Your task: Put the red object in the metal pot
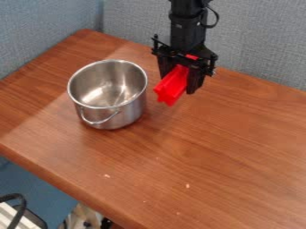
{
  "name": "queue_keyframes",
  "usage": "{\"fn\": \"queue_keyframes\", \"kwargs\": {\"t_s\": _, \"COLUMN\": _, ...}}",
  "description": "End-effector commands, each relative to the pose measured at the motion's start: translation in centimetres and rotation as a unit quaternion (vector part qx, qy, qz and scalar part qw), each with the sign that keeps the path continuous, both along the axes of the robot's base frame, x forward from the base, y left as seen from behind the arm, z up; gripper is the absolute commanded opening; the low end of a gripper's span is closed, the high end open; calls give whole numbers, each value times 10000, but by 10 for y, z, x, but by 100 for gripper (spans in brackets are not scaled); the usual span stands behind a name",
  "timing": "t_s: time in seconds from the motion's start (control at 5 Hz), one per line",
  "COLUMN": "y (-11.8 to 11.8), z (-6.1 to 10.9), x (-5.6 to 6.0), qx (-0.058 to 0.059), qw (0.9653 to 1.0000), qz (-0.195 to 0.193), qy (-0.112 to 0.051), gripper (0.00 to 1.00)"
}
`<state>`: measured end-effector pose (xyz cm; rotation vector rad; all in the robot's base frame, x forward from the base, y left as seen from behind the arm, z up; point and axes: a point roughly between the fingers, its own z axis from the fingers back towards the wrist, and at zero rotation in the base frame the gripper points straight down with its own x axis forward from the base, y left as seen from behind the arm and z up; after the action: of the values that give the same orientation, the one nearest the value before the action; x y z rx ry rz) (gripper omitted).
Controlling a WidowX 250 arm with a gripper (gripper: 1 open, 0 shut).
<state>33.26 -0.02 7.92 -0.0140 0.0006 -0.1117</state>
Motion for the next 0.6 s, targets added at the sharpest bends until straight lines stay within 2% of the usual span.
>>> {"fn": "queue_keyframes", "kwargs": {"t_s": 0.0, "y": 6, "z": 16, "x": 9, "qx": -21, "qw": 9995, "qz": 126, "qy": -296, "gripper": 0}}
{"fn": "queue_keyframes", "kwargs": {"t_s": 0.4, "y": 7, "z": 18, "x": 10, "qx": -60, "qw": 9992, "qz": 226, "qy": -312, "gripper": 0}}
